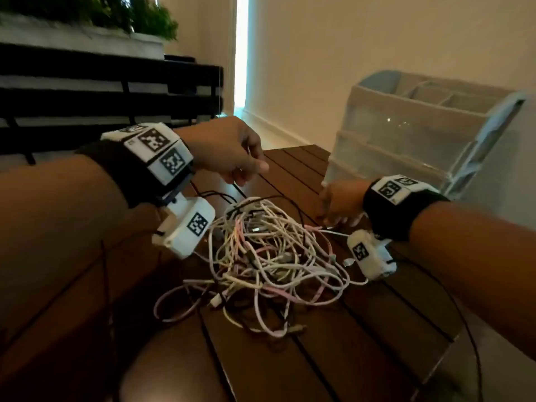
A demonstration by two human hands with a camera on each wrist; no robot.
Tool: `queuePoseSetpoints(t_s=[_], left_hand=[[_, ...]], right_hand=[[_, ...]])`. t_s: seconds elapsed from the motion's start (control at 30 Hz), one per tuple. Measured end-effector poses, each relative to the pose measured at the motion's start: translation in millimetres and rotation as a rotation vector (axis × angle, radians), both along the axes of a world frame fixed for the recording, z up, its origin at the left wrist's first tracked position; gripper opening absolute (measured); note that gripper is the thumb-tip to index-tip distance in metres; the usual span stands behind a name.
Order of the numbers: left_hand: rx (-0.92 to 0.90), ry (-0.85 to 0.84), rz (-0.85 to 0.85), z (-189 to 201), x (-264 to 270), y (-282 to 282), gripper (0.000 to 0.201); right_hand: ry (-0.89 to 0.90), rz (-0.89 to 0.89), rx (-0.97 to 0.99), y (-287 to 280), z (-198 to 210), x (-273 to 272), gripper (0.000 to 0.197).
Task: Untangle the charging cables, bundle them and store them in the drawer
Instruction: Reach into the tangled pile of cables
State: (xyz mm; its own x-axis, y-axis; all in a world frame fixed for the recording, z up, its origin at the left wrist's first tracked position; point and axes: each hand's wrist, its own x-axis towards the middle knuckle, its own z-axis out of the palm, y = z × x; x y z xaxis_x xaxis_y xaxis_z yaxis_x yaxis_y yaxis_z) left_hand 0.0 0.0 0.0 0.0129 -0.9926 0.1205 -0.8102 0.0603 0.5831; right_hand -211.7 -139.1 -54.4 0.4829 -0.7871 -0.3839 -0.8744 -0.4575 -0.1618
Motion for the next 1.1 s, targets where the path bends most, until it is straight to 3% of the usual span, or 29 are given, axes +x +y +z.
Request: queuePoseSetpoints(t_s=[0.1,0.17,0.3,0.5,0.67,0.73,0.8,0.87,0.9,1.0,1.1], left_hand=[[-0.009,0.048,0.065,-6,-4,6,0.015],[-0.015,0.112,0.082,-7,-6,10,0.017],[-0.056,0.143,0.105,-5,-8,11,0.018],[-0.085,0.185,0.011,4,-33,9,0.021],[-0.135,0.315,0.011,3,-47,11,0.007],[-0.161,0.414,0.016,0,-41,12,0.008],[-0.200,0.553,0.037,1,-35,13,0.009],[-0.233,0.687,0.038,6,-31,14,0.013],[-0.229,0.722,0.016,10,-29,15,0.017],[-0.190,0.864,-0.087,16,-21,16,0.023],[-0.223,1.006,-0.156,15,-13,20,0.026]], right_hand=[[0.042,0.076,-0.186,4,-11,2,0.008],[0.003,0.074,-0.275,13,-11,3,0.014],[0.034,0.102,-0.198,29,10,3,0.007],[-0.459,0.191,-0.338,70,92,11,0.011],[-0.736,0.196,-0.417,99,102,30,0.018],[-0.930,0.121,-0.313,99,93,32,0.022],[-1.132,-0.018,0.135,97,77,26,0.026],[-1.086,-0.044,0.525,96,52,24,0.020],[-1.006,-0.007,0.551,96,40,24,0.015],[-0.766,0.050,0.268,86,19,28,0.009],[-0.699,-0.018,-0.050,57,40,21,0.022]])
